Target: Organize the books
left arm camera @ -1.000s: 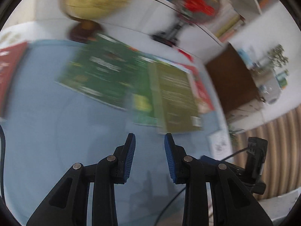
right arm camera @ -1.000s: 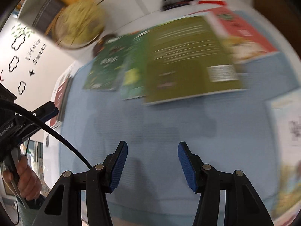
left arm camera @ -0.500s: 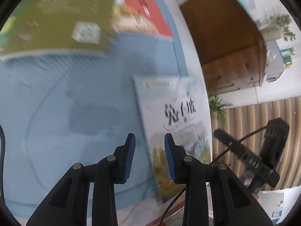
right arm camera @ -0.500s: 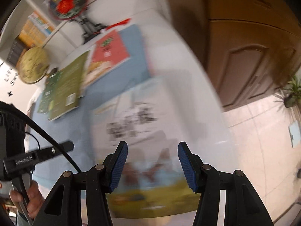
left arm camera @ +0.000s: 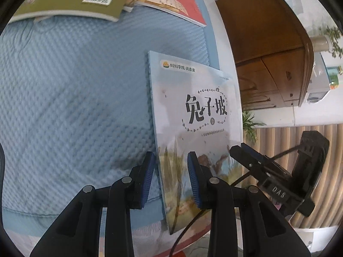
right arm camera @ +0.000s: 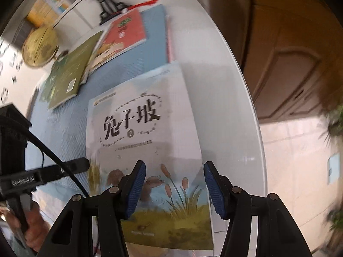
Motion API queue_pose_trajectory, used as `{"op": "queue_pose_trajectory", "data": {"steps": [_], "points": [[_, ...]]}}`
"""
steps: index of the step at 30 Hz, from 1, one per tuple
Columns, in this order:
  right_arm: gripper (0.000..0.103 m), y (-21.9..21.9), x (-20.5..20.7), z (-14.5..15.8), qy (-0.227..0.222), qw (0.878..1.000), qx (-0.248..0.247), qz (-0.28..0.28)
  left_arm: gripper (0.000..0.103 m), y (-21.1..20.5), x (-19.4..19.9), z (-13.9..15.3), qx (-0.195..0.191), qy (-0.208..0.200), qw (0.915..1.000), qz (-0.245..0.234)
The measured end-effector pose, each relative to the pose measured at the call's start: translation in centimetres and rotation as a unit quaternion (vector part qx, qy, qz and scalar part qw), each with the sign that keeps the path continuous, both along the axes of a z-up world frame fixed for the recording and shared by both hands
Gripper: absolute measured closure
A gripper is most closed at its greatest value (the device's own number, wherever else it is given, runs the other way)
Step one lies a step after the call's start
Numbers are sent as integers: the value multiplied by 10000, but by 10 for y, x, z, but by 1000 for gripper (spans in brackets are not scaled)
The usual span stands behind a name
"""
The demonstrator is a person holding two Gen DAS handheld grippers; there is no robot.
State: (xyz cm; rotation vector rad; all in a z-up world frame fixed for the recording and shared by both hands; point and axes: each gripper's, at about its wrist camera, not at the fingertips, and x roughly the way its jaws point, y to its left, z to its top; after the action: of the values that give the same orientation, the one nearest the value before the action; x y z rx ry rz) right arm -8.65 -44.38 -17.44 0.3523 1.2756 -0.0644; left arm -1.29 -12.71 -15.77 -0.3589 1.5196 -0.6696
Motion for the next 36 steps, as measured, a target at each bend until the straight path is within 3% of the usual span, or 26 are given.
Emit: {"op": "queue_pose_trajectory", "data": {"steps": [7, 14, 17, 19, 21, 27, 32, 36], "points": [[44, 40, 13, 13, -171, 9981, -26, 596, 75, 33, -7, 4, 152, -138, 9994, 279], [43, 97, 53, 4, -357, 9921, 316, 1164, 75, 103, 1, 10, 464, -262, 9916, 1178], [43, 104, 57, -2, -297, 9913, 558, 1152, 75, 114, -7, 12, 572, -263, 9898, 1277], [43, 107, 50, -3, -277, 9902, 445, 1293, 75, 116, -12, 6, 602, -168, 9906, 1216], [45, 107, 41, -6, -213, 9891, 365, 1413, 75, 112, -19, -4, 451, 55, 9926, 1124], [51, 112, 17, -15, -262, 9875, 331, 1520, 74, 100, -20, -1, 242, -39, 9928, 1172], [50, 111, 15, -17, -292, 9883, 317, 1463, 74, 100, -22, 28, -741, -344, 9896, 1186], [50, 102, 15, -18, -299, 9895, 585, 1290, 75, 83, -19, 23, -486, -459, 9909, 1167]]}}
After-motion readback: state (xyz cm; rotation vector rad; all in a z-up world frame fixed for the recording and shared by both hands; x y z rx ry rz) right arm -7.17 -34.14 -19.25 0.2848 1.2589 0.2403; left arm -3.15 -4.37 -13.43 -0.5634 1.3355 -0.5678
